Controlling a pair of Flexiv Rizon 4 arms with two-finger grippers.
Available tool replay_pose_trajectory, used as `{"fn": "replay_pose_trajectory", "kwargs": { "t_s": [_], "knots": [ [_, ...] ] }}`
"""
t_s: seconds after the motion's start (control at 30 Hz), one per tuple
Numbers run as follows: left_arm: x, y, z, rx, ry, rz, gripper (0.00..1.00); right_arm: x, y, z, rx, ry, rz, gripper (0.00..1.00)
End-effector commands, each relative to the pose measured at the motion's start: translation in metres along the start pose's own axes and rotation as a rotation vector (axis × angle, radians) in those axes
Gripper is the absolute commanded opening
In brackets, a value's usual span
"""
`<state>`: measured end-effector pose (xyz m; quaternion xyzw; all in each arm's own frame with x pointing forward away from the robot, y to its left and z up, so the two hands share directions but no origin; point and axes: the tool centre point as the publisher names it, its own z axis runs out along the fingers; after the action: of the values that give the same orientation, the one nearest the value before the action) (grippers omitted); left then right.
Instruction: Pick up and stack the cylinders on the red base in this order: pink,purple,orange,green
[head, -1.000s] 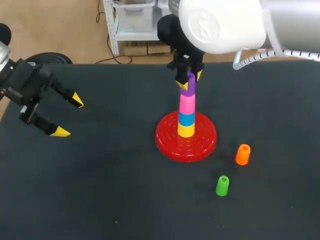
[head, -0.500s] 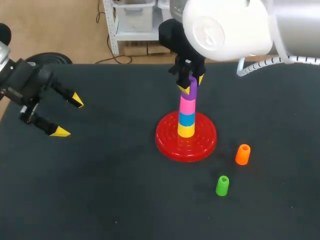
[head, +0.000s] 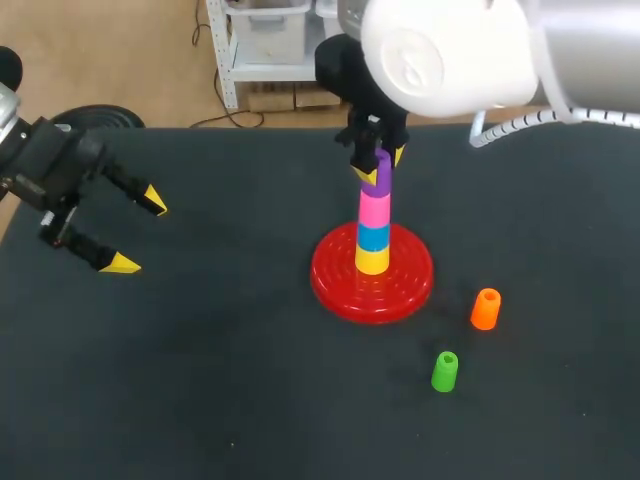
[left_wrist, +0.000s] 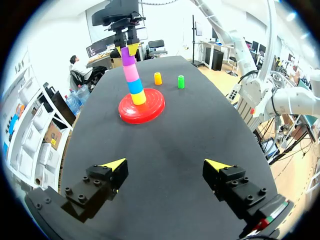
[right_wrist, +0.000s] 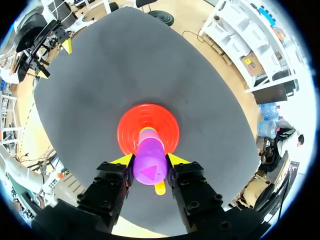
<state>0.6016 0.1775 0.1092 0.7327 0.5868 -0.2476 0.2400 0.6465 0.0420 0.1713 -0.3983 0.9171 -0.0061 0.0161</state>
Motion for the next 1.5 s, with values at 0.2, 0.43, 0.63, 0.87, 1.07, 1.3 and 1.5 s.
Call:
{"fn": "replay_pose_trajectory", "kwargs": {
  "t_s": [0.2, 0.43, 0.63, 0.87, 1.07, 1.3, 1.5],
  "knots": [
    [0.001, 0.0, 0.0, -0.002, 0.0, 0.001, 1.0, -0.004, 0.0, 0.005, -0.019, 0.032, -0.003, 0.0],
    [0.001, 0.0, 0.0, -0.002, 0.0, 0.001, 1.0, -0.003, -0.001, 0.009, -0.031, 0.045, 0.0, 0.0],
    [0.001, 0.0, 0.0, -0.002, 0.0, 0.001, 1.0, -0.002, 0.0, 0.012, -0.035, 0.05, -0.001, 0.0],
    [0.001, 0.0, 0.0, -0.002, 0.0, 0.001, 1.0, 0.0, -0.001, 0.016, -0.042, 0.043, 0.003, 0.0],
    [0.001, 0.0, 0.0, -0.002, 0.0, 0.001, 1.0, 0.001, -0.001, 0.02, -0.051, 0.043, 0.006, 0.0],
    [0.001, 0.0, 0.0, -0.002, 0.0, 0.001, 1.0, 0.001, -0.001, 0.018, -0.045, 0.03, 0.007, 0.0],
    [0.001, 0.0, 0.0, -0.002, 0.0, 0.001, 1.0, 0.002, 0.0, 0.016, -0.043, 0.026, 0.007, 0.2]
  ]
}}
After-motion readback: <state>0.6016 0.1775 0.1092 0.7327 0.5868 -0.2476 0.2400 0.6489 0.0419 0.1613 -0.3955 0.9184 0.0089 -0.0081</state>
